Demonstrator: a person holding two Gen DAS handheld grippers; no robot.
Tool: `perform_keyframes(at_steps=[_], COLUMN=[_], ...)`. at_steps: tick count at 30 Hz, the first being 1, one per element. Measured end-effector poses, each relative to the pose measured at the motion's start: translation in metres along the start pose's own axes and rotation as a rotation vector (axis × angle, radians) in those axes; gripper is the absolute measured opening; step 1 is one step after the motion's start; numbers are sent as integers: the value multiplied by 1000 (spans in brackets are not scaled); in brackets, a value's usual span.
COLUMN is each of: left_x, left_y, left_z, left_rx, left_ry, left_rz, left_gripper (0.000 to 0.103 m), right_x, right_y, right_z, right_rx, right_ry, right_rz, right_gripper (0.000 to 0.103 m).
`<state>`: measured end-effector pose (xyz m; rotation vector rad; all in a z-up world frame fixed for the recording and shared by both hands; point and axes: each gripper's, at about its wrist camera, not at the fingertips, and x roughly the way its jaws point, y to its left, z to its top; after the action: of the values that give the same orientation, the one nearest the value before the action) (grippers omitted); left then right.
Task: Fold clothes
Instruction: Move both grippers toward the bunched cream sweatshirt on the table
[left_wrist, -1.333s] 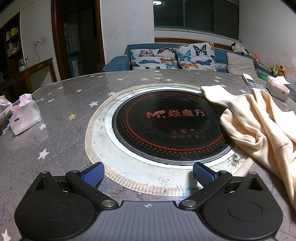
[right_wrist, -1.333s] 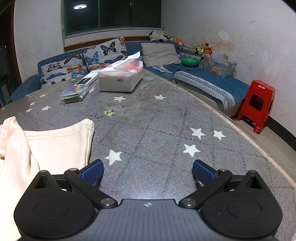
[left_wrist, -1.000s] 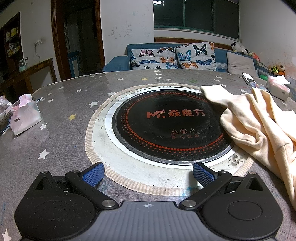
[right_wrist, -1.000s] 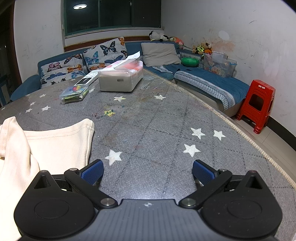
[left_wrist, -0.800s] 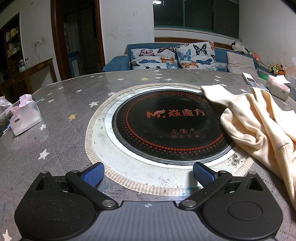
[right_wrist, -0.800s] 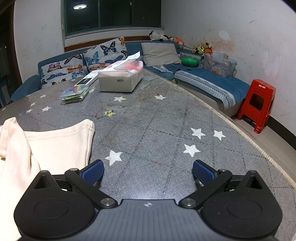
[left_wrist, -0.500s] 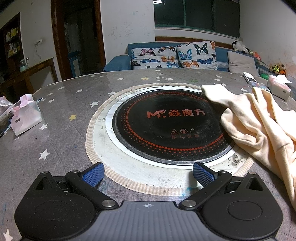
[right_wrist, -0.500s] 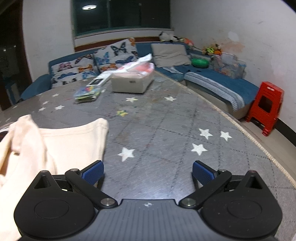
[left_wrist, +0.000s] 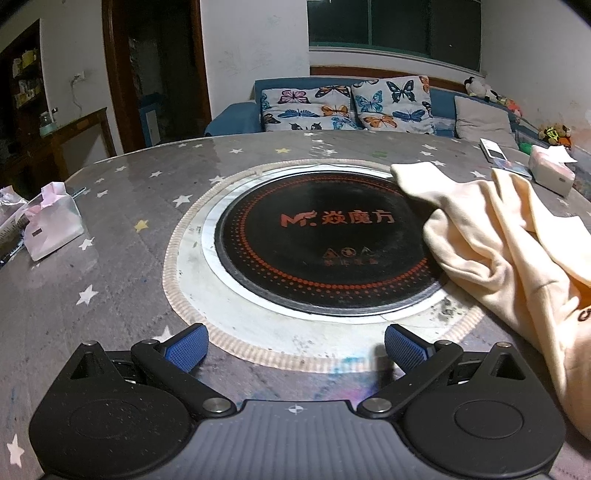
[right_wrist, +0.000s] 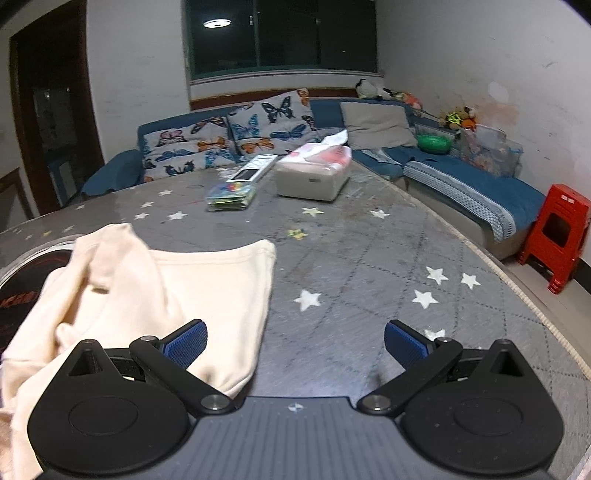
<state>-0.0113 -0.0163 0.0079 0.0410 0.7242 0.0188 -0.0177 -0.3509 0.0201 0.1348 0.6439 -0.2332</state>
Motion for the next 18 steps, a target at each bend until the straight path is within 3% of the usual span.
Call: perform_keyframes(at_steps=[18], left_x=[-28], left_y=[-37], left_z=[-4], left_rx=[41], left_ry=[11], left_rz=[-69], left_gripper=[103], right_x=[-45], right_y=[28], right_z=[-20], right_rx=[-74], right_ry=[-29], right_rz=[125], right_gripper=[103])
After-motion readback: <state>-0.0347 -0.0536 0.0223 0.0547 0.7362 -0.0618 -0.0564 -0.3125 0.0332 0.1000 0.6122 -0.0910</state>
